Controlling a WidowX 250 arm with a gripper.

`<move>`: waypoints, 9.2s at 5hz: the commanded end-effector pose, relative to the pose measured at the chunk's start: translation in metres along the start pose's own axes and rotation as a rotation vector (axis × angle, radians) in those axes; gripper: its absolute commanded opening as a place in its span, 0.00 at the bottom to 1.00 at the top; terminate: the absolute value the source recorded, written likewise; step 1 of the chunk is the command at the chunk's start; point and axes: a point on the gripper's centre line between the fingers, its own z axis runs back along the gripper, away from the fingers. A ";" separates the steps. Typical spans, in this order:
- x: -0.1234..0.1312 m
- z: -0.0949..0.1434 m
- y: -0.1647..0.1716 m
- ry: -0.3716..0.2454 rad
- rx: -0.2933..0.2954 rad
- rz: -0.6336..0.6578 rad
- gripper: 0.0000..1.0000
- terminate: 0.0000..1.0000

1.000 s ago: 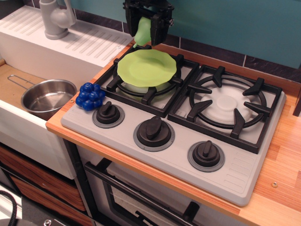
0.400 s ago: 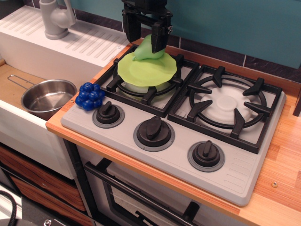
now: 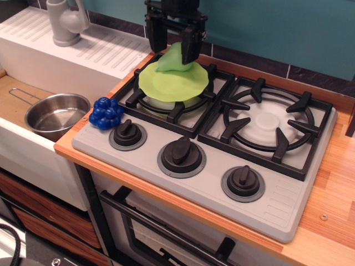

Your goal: Put pear on plate and blueberry in pot or pan in sink

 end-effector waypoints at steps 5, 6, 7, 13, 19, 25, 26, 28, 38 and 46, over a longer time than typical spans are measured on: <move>-0.003 0.068 -0.006 -0.069 0.042 -0.059 1.00 0.00; -0.003 0.068 -0.006 -0.069 0.042 -0.059 1.00 0.00; -0.024 0.065 -0.004 -0.080 0.053 -0.089 1.00 0.00; -0.088 0.021 0.027 -0.099 0.087 -0.024 1.00 0.00; -0.098 -0.020 0.045 -0.148 0.112 -0.003 1.00 0.00; -0.103 -0.034 0.046 -0.035 0.108 0.106 1.00 0.00; -0.100 -0.039 0.042 -0.041 0.080 0.129 0.00 0.00; -0.098 -0.033 0.041 -0.035 0.047 0.116 0.00 0.00; -0.105 -0.018 0.157 -0.117 0.139 -0.188 1.00 0.00; -0.134 0.050 0.110 -0.011 0.150 -0.168 1.00 0.00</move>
